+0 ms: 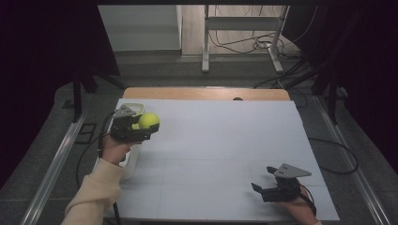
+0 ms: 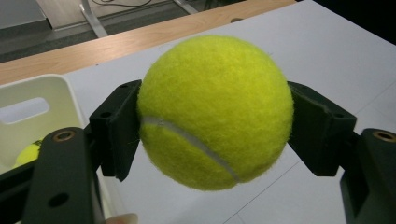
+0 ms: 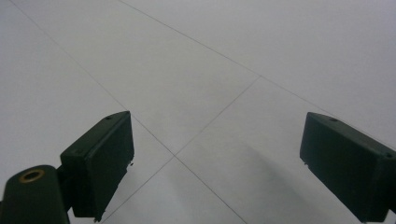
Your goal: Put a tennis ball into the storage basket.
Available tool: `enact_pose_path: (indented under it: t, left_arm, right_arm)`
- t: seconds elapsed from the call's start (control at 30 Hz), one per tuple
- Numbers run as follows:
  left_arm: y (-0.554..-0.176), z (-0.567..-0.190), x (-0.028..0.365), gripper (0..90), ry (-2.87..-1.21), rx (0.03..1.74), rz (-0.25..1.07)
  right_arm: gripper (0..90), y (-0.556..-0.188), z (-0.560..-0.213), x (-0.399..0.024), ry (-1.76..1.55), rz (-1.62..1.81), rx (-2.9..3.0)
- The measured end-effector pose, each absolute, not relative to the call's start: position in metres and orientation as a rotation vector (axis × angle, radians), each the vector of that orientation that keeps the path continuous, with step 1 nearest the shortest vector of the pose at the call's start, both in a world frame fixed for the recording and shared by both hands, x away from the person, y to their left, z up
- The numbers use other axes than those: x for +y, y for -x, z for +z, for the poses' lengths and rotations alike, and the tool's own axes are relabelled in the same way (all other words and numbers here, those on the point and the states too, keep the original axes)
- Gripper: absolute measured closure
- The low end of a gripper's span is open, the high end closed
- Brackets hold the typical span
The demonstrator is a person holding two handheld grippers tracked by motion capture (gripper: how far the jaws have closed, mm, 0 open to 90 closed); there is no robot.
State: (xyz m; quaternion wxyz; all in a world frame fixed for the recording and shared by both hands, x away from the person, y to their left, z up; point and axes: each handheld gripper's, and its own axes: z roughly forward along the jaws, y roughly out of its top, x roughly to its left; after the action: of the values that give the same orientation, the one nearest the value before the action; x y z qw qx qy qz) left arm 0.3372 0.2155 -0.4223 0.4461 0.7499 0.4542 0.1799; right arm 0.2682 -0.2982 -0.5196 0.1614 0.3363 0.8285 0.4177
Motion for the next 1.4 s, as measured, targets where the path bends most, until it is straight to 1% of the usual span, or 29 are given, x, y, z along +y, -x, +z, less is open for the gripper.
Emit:
enact_pose_path:
  t: [1.4]
  left_arm:
    - [-0.337,-0.424,0.259,26.4,-1.831,1.259,0.509]
  right_arm:
    - [10.4,-0.269,-0.52,-0.298,-0.969,1.185,2.366]
